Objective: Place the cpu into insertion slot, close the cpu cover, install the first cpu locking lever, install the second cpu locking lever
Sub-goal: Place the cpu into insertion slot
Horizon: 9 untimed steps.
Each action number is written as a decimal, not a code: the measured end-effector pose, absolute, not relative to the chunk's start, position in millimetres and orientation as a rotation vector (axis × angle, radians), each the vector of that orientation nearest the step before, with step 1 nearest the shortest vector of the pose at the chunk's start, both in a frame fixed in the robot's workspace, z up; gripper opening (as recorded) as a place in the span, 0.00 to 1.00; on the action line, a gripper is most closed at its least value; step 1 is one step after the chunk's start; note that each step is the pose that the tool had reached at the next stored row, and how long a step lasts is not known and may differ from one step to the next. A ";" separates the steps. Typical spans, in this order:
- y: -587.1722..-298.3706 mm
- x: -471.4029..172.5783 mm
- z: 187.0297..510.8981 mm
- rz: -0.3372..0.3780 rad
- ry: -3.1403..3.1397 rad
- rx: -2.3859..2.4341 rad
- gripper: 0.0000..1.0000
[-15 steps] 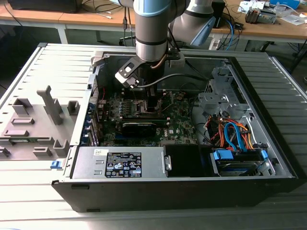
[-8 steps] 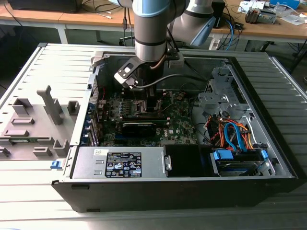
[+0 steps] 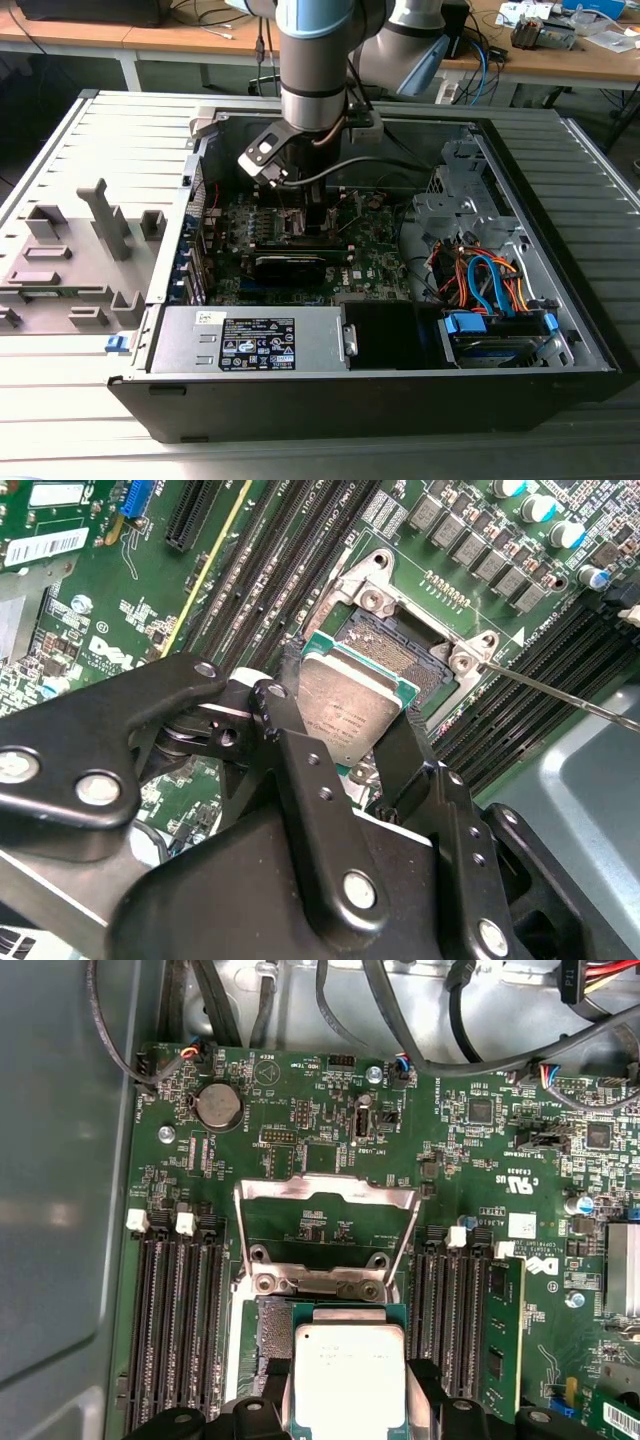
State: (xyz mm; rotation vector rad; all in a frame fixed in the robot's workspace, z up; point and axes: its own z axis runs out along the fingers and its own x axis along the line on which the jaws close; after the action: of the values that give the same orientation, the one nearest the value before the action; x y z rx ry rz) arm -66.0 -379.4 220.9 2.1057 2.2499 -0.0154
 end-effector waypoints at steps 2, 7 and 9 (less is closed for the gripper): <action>-379.4 -66.3 220.0 -0.015 2.250 2.106 0.54; -379.4 -66.9 219.4 -0.015 2.250 2.106 0.54; -379.4 -67.0 219.2 -0.015 2.250 2.106 0.54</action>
State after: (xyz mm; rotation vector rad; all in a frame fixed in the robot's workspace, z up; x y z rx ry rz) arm -67.0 -379.4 219.2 2.1057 2.2500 -0.0153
